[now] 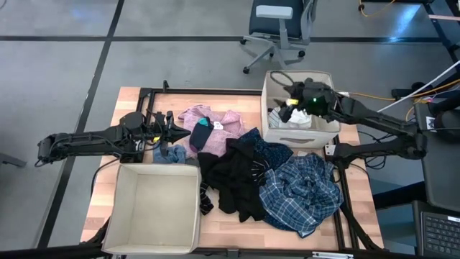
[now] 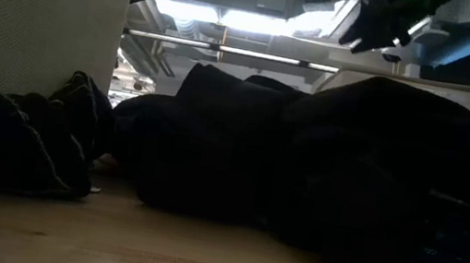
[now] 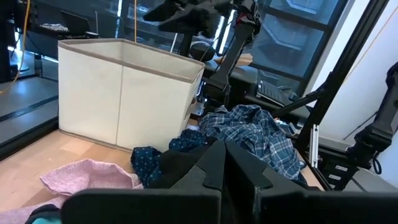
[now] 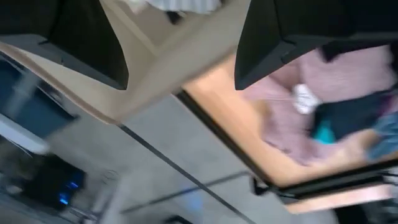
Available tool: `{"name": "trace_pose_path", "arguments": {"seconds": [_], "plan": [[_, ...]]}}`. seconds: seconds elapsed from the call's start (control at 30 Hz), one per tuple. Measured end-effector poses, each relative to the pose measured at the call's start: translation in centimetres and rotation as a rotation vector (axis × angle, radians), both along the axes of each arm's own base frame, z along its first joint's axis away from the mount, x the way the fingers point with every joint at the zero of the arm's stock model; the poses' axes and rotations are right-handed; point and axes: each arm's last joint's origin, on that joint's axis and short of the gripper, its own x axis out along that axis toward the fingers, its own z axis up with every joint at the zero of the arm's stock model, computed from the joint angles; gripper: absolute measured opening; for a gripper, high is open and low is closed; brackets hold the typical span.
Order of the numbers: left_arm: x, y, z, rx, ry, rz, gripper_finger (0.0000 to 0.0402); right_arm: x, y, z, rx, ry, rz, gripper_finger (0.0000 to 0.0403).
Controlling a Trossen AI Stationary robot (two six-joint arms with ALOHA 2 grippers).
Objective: Sort clothes
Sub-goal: Put the black shirt into the top white laundry organizer
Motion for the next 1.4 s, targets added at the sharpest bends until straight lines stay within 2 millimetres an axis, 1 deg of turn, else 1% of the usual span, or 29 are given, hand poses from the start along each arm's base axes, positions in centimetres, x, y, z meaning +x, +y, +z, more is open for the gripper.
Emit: {"name": "trace_pose_path", "arguments": {"seconds": [0.23,0.37,0.6,0.9,1.03,1.1,1.27,1.4], "plan": [[0.0,0.0,0.0,-0.001,0.001,0.000,0.0001,2.7,3.3,-0.9,0.003,0.020,0.164,0.0293],[0.0,0.0,0.0,0.013,0.002,0.000,0.0001,4.6,5.1,-1.9,0.009,0.042,0.248,0.0293],[0.0,0.0,0.0,0.012,0.002,0.000,0.0001,7.8,7.5,-4.2,0.014,0.081,0.347,0.0293],[0.0,0.0,0.0,0.009,0.003,0.000,0.0001,10.9,10.9,-7.3,0.038,0.132,0.485,0.0293],[0.0,0.0,0.0,0.016,0.003,0.000,0.0001,11.9,11.9,-9.1,0.065,0.177,0.536,0.0293],[0.0,0.0,0.0,0.016,0.003,0.000,0.0001,12.4,12.0,-10.1,0.084,0.211,0.553,0.0293],[0.0,0.0,0.0,0.017,0.003,0.000,0.0001,13.5,12.8,-12.5,0.183,0.270,0.727,0.0293],[0.0,0.0,0.0,0.016,0.004,0.000,0.0001,14.1,13.6,-13.8,0.172,0.299,0.791,0.0293]]}}
